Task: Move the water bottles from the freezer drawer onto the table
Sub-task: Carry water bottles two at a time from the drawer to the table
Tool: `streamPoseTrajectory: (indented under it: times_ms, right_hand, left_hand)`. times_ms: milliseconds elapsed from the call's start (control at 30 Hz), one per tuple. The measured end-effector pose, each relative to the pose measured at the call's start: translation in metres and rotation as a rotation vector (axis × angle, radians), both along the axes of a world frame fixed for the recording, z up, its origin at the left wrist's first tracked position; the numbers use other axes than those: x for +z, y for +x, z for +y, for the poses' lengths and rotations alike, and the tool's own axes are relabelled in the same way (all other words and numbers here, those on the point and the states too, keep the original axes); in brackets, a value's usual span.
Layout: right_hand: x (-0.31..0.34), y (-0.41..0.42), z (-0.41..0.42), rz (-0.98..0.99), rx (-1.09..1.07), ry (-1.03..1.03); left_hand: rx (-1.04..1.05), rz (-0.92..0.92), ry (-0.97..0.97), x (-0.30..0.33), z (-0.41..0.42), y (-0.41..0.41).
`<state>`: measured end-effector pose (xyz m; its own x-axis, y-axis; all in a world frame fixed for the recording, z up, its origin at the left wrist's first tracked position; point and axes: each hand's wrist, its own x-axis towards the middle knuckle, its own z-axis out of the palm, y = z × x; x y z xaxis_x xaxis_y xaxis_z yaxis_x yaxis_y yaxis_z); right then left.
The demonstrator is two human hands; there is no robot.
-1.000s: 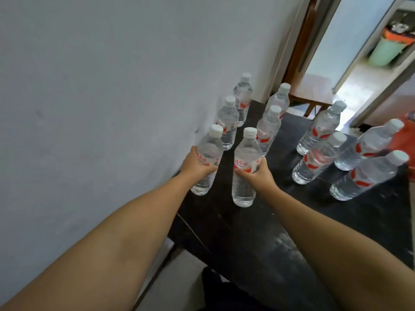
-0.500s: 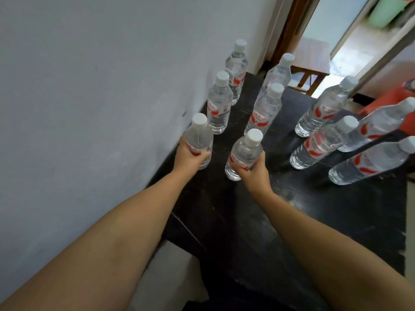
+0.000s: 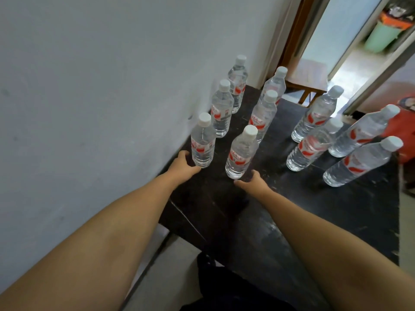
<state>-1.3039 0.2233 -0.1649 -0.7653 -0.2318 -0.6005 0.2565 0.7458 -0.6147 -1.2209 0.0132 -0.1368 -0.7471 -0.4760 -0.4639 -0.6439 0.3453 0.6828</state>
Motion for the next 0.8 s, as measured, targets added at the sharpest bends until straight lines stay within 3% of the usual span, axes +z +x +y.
streamPoseTrajectory:
  times_ms: [333, 533, 800]
  right_hand:
    - [0.035, 0.085, -0.015, 0.224, 0.610, 0.212]
    - [0.030, 0.169, -0.038, 0.243, 0.924, 0.211]
    - [0.017, 0.272, -0.082, 0.265, 1.356, 0.273]
  left_hand:
    - [-0.254, -0.149, -0.321, 0.020, 0.040, 0.107]
    - [-0.092, -0.260, -0.270, 0.007, 0.050, 0.222]
    - [0.321, -0.365, -0.117, 0.005, 0.056, 0.373]
